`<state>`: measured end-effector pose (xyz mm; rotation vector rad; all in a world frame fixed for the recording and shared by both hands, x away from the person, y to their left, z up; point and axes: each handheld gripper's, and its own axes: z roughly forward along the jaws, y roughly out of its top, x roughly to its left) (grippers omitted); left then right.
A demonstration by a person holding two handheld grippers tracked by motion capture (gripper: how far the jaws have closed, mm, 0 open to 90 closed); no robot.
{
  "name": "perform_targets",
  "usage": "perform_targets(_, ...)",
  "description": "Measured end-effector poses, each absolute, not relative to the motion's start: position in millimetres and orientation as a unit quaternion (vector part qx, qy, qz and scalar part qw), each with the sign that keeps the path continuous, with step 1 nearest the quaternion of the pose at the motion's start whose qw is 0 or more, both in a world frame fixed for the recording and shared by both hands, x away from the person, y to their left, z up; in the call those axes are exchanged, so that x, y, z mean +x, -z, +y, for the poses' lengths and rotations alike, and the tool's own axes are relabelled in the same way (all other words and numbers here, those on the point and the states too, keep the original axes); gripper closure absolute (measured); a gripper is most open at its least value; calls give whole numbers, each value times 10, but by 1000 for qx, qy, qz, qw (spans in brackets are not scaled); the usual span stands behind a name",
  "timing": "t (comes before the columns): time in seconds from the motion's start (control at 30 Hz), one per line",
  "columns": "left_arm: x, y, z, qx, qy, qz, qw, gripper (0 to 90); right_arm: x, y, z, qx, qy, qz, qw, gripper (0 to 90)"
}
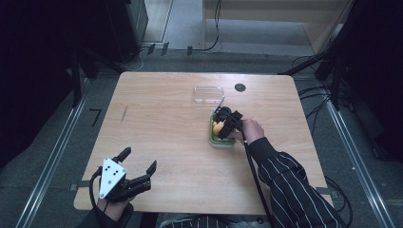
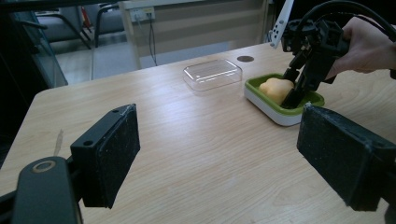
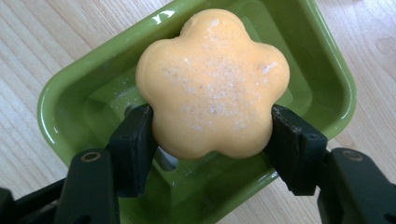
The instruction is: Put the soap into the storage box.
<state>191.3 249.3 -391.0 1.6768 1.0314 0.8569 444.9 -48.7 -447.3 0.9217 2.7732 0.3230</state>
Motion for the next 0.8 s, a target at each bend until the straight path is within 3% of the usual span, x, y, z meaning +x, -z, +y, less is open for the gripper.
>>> perform_targets(0.1, 1913, 3910, 2493, 686, -351, 422, 477, 137, 4445, 4454, -494, 310, -112, 938, 103, 357)
perform_targets(0.43, 1912, 3908, 2499, 685, -351, 422, 478, 137, 4409, 4321, -533, 316, -116, 935, 109, 177)
perform_targets(0.8, 1911, 3908, 2501, 684, -351, 424, 478, 137, 4335, 4206, -664, 325, -129, 932, 93, 65)
